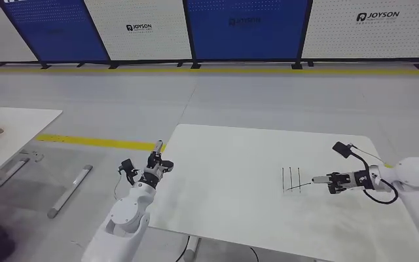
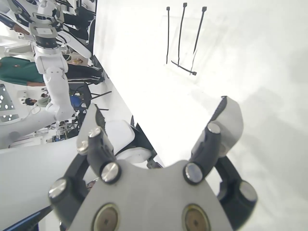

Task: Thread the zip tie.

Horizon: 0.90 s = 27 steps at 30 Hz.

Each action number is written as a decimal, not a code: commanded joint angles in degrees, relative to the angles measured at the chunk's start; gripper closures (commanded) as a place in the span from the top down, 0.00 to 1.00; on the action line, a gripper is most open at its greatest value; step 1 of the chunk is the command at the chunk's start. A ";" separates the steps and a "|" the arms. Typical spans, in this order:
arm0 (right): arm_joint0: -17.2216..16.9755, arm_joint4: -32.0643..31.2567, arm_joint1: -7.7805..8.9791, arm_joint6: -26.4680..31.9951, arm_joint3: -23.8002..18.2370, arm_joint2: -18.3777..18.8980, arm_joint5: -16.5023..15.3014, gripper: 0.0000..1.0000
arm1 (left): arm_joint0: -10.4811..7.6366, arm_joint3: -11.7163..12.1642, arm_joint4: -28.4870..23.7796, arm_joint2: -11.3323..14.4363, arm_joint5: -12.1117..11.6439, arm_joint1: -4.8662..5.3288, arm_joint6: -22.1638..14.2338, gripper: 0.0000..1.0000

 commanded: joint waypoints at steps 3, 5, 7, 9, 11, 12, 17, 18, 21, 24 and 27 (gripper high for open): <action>0.41 1.74 -1.12 -0.12 2.68 -1.68 0.09 1.00 | 0.00 0.00 0.00 0.00 0.00 0.00 0.00 1.00; 1.48 1.64 -2.07 -0.58 4.45 -2.97 0.53 1.00 | 0.00 0.00 0.00 0.00 0.00 0.00 0.00 1.00; 2.77 1.31 -3.37 -1.31 7.00 -4.73 1.20 1.00 | 0.00 0.00 0.00 0.00 0.00 0.00 0.00 1.00; 3.70 1.11 -4.63 -1.90 8.85 -6.35 1.23 1.00 | 0.00 0.00 0.00 0.00 0.00 0.00 0.00 1.00; 4.95 0.67 -6.08 -2.93 11.42 -7.99 1.33 1.00 | 0.00 0.00 0.00 0.00 0.00 0.00 0.00 1.00; 5.36 0.75 -6.72 -3.06 12.72 -8.66 1.75 1.00 | 0.00 0.00 0.00 0.00 0.00 0.00 0.00 1.00; 5.94 0.66 -7.36 -3.19 14.07 -9.32 2.61 1.00 | 0.00 0.00 0.00 0.00 0.00 0.00 0.00 1.00; 5.94 0.66 -7.36 -3.19 14.07 -9.32 2.61 1.00 | 0.00 0.00 0.00 0.00 0.00 0.00 0.00 1.00; 5.94 0.66 -7.36 -3.19 14.07 -9.32 2.61 1.00 | 0.00 0.00 0.00 0.00 0.00 0.00 0.00 1.00; 5.94 0.66 -7.36 -3.19 14.07 -9.32 2.61 1.00 | 0.00 0.00 0.00 0.00 0.00 0.00 0.00 1.00; 5.71 0.57 -7.52 -3.94 13.91 -9.50 3.50 1.00 | 0.00 0.00 0.00 0.00 0.00 0.00 0.00 1.00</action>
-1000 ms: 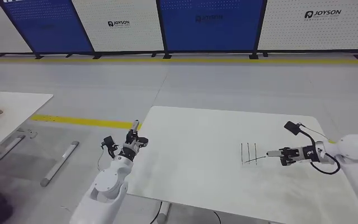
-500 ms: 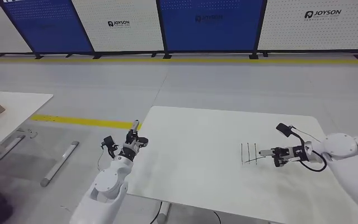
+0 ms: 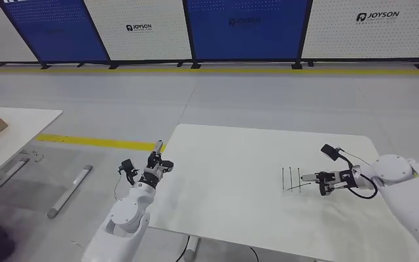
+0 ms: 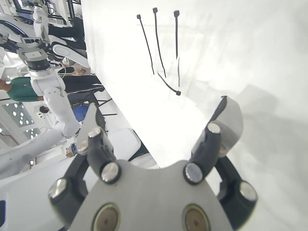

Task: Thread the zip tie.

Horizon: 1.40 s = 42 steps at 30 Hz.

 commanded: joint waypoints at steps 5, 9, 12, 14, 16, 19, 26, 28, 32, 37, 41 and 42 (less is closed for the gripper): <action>0.42 0.04 -1.48 -3.07 0.51 -0.81 3.95 1.00 | 0.00 0.00 0.00 0.00 0.00 0.00 0.00 1.00; 1.18 -0.43 -2.57 -3.71 2.54 -1.52 5.22 0.55 | 0.00 0.00 0.00 0.00 0.00 0.00 0.00 1.00; 1.56 -0.34 -3.31 -3.44 4.51 -1.85 5.20 0.44 | 0.00 0.00 0.00 0.00 0.00 0.00 0.00 1.00; 1.72 -0.08 -3.75 -2.99 5.99 -1.94 4.78 0.38 | 0.00 0.00 0.00 0.00 0.00 0.00 0.00 1.00; 1.86 0.31 -4.06 -2.45 7.33 -1.87 4.18 0.44 | 0.00 0.00 0.00 0.00 0.00 0.00 0.00 1.00; 2.08 0.37 -4.50 -1.78 9.16 -1.87 3.30 0.43 | 0.00 0.00 0.00 0.00 0.00 0.00 0.00 1.00; 2.53 1.15 -5.03 -0.08 12.36 -1.14 0.95 0.42 | 0.00 0.00 0.00 0.00 0.00 0.00 0.00 1.00; 2.60 1.23 -5.18 0.06 12.95 -0.96 0.81 0.40 | 0.00 0.00 0.00 0.00 0.00 0.00 0.00 1.00; 2.77 1.26 -5.47 0.22 13.76 -0.67 0.73 0.34 | 0.00 0.00 0.00 0.00 0.00 0.00 0.00 1.00; 3.04 1.14 -5.83 0.43 14.47 -0.39 0.88 0.30 | 0.00 0.00 0.00 0.00 0.00 0.00 0.00 1.00; 3.14 1.50 -6.07 0.66 15.37 0.08 0.66 0.27 | 0.00 0.00 0.00 0.00 0.00 0.00 0.00 1.00; 3.16 1.50 -6.11 0.81 15.55 0.15 0.51 0.28 | 0.00 0.00 0.00 0.00 0.00 0.00 0.00 1.00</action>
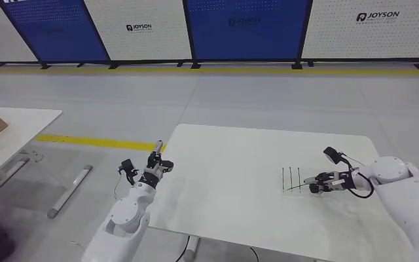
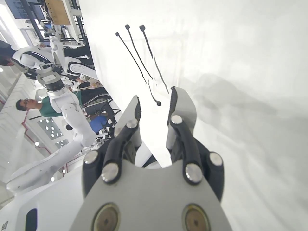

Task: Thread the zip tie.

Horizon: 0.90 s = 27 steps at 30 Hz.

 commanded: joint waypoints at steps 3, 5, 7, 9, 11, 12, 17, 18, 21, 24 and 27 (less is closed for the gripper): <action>0.13 -0.30 -0.17 0.52 0.64 0.22 -0.37 0.28 | 0.00 0.00 0.00 0.00 0.00 0.00 0.00 1.00; 0.17 -0.42 -0.24 0.64 0.95 0.33 -0.49 0.29 | 0.00 0.00 0.00 0.00 0.00 0.00 0.00 1.00; 0.22 -0.40 -0.32 0.92 1.27 0.52 -0.63 0.28 | 0.00 0.00 0.00 0.00 0.00 0.00 0.00 1.00; 0.25 -0.45 -0.40 1.03 1.53 0.68 -0.76 0.23 | 0.00 0.00 0.00 0.00 0.00 0.00 0.00 1.00; 0.26 -0.50 -0.47 1.13 1.76 0.81 -0.87 0.20 | 0.00 0.00 0.00 0.00 0.00 0.00 0.00 1.00; 0.28 -0.52 -0.49 1.18 1.89 0.88 -0.94 0.16 | 0.00 0.00 0.00 0.00 0.00 0.00 0.00 1.00; 0.54 -0.53 -0.62 1.67 2.67 1.36 -1.21 0.09 | 0.00 0.00 0.00 0.00 0.00 0.00 0.00 1.00; 0.60 -0.54 -0.64 1.77 2.77 1.45 -1.23 0.07 | 0.00 0.00 0.00 0.00 0.00 0.00 0.00 1.00; 0.78 -0.62 -0.71 2.18 2.99 1.69 -1.38 0.01 | 0.00 0.00 0.00 0.00 0.00 0.00 0.00 1.00; 0.89 -0.75 -0.77 2.51 3.16 1.91 -1.51 0.00 | 0.00 0.00 0.00 0.00 0.00 0.00 0.00 1.00; 0.76 -0.51 -0.82 2.57 2.98 2.03 -2.06 0.00 | 0.00 0.00 0.00 0.00 0.00 0.00 0.00 1.00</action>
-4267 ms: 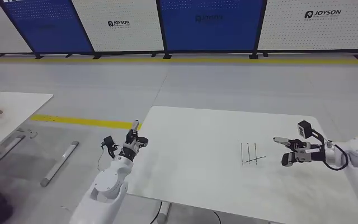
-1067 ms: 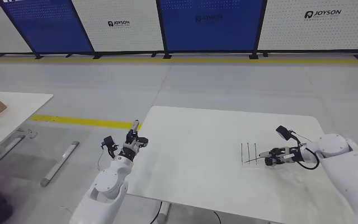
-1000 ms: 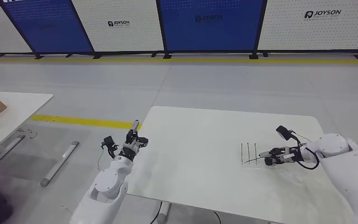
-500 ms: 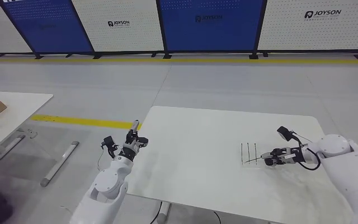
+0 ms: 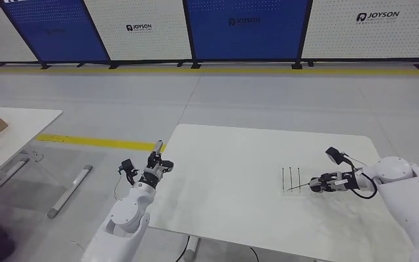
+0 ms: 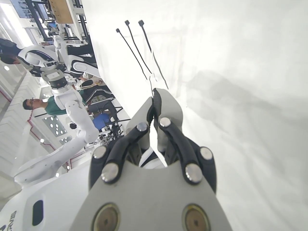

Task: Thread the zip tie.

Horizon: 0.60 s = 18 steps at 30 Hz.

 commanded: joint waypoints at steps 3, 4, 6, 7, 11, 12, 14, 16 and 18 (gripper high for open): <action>-0.61 1.44 0.11 -0.01 -0.53 -0.05 -1.49 0.00 | 0.00 0.00 0.00 0.00 0.00 0.00 0.00 1.00; -0.79 2.00 0.20 -0.01 -0.86 -0.11 -1.49 0.00 | 0.00 0.00 0.00 0.00 0.00 0.00 0.00 1.00; -0.94 2.63 0.56 -0.01 -1.09 -0.38 -1.49 0.00 | 0.00 0.00 0.00 0.00 0.00 0.00 0.00 1.00; -0.96 2.84 0.70 -0.01 -1.16 -0.50 -1.49 0.00 | 0.00 0.00 0.00 0.00 0.00 0.00 0.00 1.00; -1.23 4.43 1.45 -0.01 -1.88 -0.66 -1.49 0.00 | 0.00 0.00 0.00 0.00 0.00 0.00 0.00 1.00; -1.27 4.72 1.69 -0.01 -2.08 -0.66 -1.49 0.00 | 0.00 0.00 0.00 0.00 0.00 0.00 0.00 1.00; -1.44 5.72 2.38 -0.01 -2.61 -0.35 -1.49 0.00 | 0.00 0.00 0.00 0.00 0.00 0.00 0.00 1.00; -2.02 7.24 3.34 -0.01 -3.80 0.24 -1.49 0.00 | 0.00 0.00 0.00 0.00 0.00 0.00 0.00 1.00; -2.65 8.89 4.42 -0.01 -5.12 1.12 -1.49 0.00 | 0.00 0.00 0.00 0.00 0.00 0.00 0.00 1.00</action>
